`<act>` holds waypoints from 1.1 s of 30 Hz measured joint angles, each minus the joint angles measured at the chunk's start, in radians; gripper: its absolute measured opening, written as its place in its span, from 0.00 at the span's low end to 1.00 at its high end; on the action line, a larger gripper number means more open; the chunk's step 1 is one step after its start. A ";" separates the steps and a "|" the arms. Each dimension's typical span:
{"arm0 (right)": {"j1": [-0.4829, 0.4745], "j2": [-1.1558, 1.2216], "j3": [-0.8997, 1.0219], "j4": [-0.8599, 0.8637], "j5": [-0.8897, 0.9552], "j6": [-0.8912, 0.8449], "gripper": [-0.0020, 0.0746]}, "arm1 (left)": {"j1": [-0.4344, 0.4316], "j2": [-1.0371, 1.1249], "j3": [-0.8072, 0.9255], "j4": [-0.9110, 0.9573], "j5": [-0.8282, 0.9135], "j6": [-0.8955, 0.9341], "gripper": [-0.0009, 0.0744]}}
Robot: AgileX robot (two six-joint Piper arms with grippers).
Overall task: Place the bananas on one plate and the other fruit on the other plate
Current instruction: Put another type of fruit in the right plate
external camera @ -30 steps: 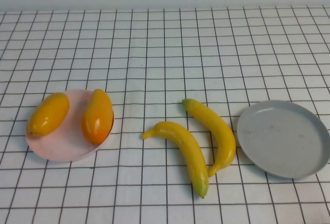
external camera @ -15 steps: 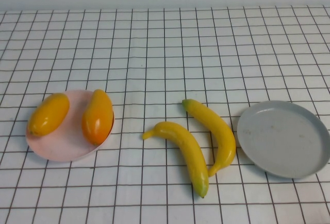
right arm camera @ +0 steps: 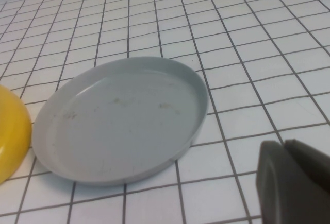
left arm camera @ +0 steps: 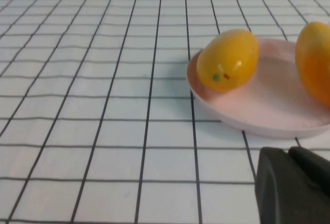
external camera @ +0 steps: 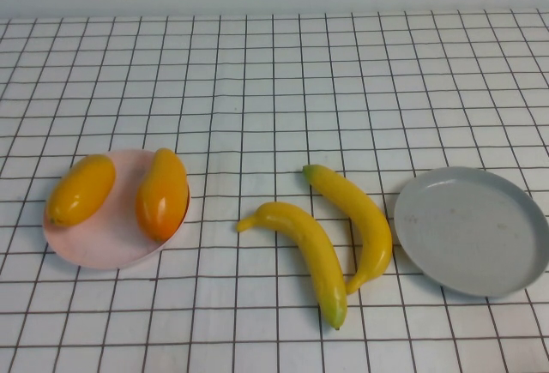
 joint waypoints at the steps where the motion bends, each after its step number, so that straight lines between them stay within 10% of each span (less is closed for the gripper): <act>1: 0.000 0.000 0.000 0.000 0.000 0.000 0.00 | 0.000 0.000 0.000 -0.002 0.024 0.000 0.01; 33: 0.000 0.000 0.000 0.000 0.000 0.000 0.00 | 0.000 0.000 0.002 -0.009 0.062 0.028 0.01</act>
